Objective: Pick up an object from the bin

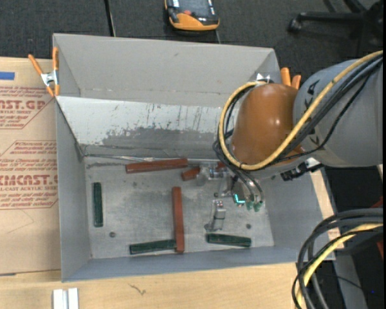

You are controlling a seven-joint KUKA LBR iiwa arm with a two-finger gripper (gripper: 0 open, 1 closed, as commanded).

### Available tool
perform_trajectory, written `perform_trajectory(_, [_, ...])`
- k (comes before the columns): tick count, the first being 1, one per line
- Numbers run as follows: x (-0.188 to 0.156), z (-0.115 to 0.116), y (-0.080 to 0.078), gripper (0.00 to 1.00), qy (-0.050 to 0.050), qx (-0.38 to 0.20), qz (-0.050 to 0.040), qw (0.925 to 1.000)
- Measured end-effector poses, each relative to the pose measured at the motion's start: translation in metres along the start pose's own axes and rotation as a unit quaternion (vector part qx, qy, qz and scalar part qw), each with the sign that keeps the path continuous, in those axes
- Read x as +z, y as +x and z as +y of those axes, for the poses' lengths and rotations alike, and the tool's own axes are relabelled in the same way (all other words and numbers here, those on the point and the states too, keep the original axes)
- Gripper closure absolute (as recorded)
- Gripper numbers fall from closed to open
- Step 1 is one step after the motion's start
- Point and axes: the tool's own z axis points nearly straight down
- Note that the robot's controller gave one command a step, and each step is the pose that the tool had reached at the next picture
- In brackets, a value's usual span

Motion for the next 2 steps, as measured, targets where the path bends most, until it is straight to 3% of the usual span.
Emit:
perform_trajectory(1, [-0.004, 0.000, -0.002, 0.00, 0.000, 0.000, -0.0039, 1.0000])
perform_trajectory(2, [0.029, 0.021, -0.010, 0.00, 0.001, -0.142, -0.0058, 0.9899])
